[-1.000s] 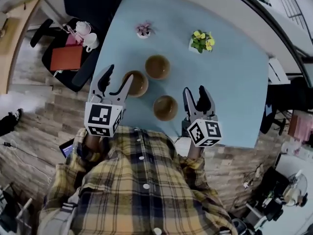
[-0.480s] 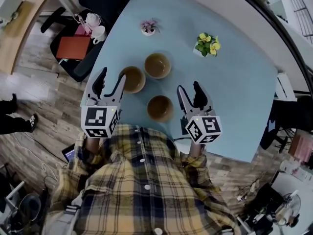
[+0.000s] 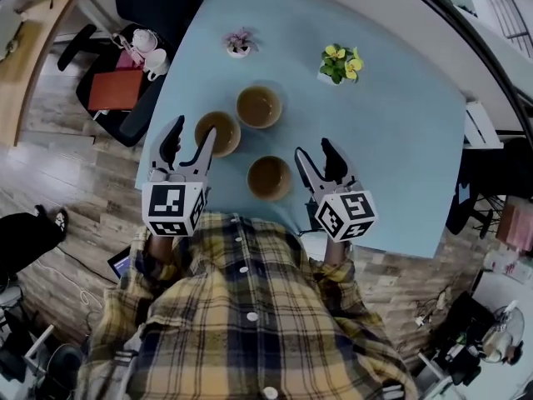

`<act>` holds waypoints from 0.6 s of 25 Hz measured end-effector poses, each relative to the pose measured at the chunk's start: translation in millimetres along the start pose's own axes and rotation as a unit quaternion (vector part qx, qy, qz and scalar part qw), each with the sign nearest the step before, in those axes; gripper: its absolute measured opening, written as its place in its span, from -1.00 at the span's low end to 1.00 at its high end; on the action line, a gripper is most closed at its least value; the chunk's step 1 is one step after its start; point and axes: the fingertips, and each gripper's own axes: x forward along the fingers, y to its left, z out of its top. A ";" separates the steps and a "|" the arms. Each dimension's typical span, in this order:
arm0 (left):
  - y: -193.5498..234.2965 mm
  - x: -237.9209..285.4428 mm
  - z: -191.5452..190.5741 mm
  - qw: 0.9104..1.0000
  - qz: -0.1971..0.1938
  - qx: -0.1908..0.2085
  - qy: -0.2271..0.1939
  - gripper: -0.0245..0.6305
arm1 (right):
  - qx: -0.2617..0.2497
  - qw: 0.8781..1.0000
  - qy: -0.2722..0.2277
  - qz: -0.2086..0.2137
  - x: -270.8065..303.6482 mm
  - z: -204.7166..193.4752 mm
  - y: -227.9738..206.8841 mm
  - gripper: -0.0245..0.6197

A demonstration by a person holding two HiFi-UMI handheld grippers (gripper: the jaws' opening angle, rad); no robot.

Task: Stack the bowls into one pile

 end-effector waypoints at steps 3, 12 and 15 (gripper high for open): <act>-1.0 3.2 1.8 1.000 -0.015 0.003 0.003 -0.23 | 0.001 1.000 0.005 -0.010 -3.2 -0.8 1.2 -0.16; -10.2 14.8 -0.9 0.999 -0.052 0.009 0.009 -0.23 | 0.008 0.999 0.015 -0.043 -13.0 -10.3 -1.1 -0.16; -13.3 16.9 -1.9 0.998 -0.061 0.010 0.010 -0.23 | 0.013 0.998 0.027 -0.046 -14.4 -20.8 0.1 -0.17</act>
